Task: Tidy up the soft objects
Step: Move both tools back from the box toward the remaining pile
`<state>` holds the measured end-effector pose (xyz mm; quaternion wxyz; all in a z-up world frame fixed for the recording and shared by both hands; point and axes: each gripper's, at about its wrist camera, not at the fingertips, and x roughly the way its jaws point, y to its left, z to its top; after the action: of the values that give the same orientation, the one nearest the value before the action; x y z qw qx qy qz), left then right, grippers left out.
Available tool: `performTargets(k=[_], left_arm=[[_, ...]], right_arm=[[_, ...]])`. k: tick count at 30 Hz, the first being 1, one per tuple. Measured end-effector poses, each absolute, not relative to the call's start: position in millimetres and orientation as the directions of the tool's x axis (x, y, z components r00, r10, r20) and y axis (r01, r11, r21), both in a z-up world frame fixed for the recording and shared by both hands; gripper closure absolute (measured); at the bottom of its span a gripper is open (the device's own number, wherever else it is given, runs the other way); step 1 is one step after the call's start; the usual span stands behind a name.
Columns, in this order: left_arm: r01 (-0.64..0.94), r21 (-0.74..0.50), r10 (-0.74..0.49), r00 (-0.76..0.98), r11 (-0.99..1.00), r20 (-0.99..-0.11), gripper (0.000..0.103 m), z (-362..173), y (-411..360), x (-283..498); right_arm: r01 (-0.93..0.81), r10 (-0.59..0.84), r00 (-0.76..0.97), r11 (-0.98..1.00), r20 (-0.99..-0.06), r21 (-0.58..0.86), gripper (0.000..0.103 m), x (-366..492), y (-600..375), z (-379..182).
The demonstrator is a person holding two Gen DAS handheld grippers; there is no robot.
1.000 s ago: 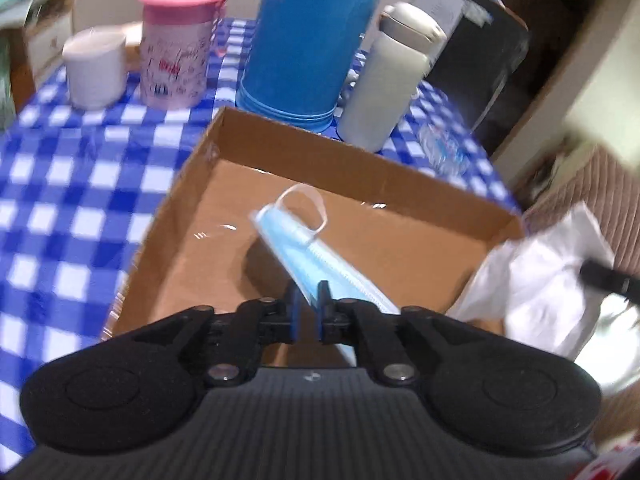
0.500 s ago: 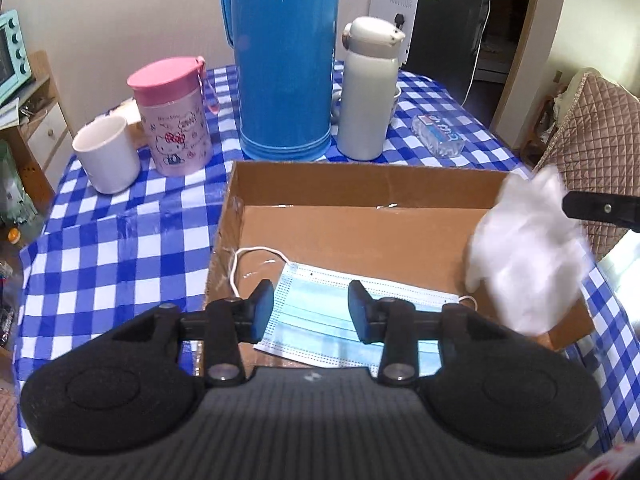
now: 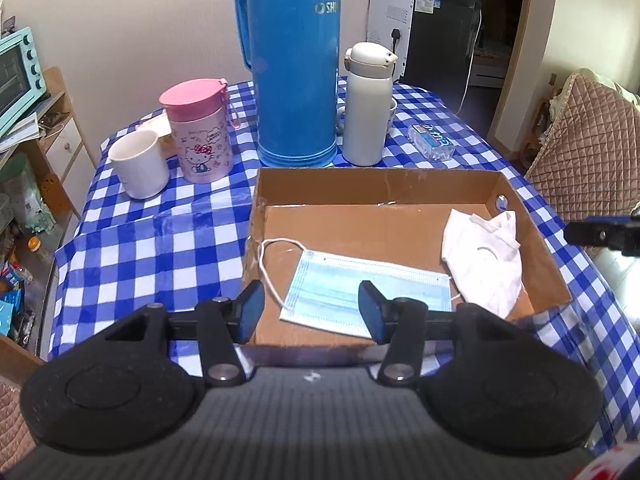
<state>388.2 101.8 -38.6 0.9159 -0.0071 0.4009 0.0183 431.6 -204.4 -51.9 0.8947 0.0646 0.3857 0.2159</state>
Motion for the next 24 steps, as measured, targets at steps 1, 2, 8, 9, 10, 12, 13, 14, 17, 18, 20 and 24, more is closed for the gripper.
performTargets(k=[1,2,8,9,10,12,13,14,17,18,20,24], left_arm=[[-0.042,-0.002,0.027,0.676,0.999,-0.736,0.054,-36.8,102.7,384.0],[-0.045,-0.005,0.026,0.677,0.999,-0.735,0.054,-35.4,103.3,380.7],[-0.052,-0.019,0.022,0.688,0.998,-0.725,0.054,-23.3,104.8,354.5],[-0.051,-0.019,0.022,0.689,0.999,-0.724,0.054,-21.4,104.9,350.3],[-0.052,-0.019,0.022,0.690,0.998,-0.723,0.054,-19.5,105.1,345.7],[-0.053,-0.017,0.024,0.693,0.998,-0.721,0.054,-16.0,106.0,335.6],[-0.054,-0.015,0.027,0.693,0.998,-0.721,0.054,-14.6,106.4,331.1],[-0.057,-0.012,0.031,0.693,0.998,-0.720,0.054,-12.9,107.2,325.8],[-0.066,-0.004,0.043,0.697,0.998,-0.715,0.054,-8.5,110.8,310.7],[-0.071,-0.001,0.049,0.698,0.998,-0.715,0.054,-7.2,112.6,305.4],[-0.081,0.004,0.060,0.696,0.997,-0.715,0.054,-5.4,116.3,295.6],[-0.110,0.011,0.084,0.688,0.994,-0.721,0.054,-4.5,125.8,275.3]], right_arm=[[-0.333,0.435,0.607,0.899,-0.665,0.284,0.042,428.1,-205.8,-51.8],[-0.329,0.433,0.605,0.900,-0.668,0.286,0.042,424.2,-207.5,-51.8],[-0.325,0.433,0.590,0.900,-0.682,0.290,0.042,399.1,-214.5,-47.2],[-0.325,0.433,0.587,0.900,-0.684,0.291,0.042,395.3,-215.2,-45.9],[-0.327,0.435,0.583,0.899,-0.686,0.292,0.042,390.3,-216.5,-44.7],[-0.328,0.439,0.578,0.897,-0.688,0.296,0.042,381.5,-218.4,-43.2],[-0.330,0.441,0.575,0.896,-0.689,0.297,0.042,376.3,-219.7,-42.4],[-0.331,0.442,0.573,0.895,-0.690,0.299,0.042,371.4,-220.7,-41.9],[-0.334,0.448,0.565,0.892,-0.693,0.304,0.042,358.3,-223.1,-41.3],[-0.336,0.450,0.563,0.891,-0.693,0.305,0.042,353.6,-223.8,-41.3],[-0.339,0.453,0.558,0.889,-0.695,0.307,0.042,344.9,-225.2,-41.5],[-0.343,0.455,0.549,0.887,-0.701,0.308,0.042,330.7,-225.0,-43.4]])
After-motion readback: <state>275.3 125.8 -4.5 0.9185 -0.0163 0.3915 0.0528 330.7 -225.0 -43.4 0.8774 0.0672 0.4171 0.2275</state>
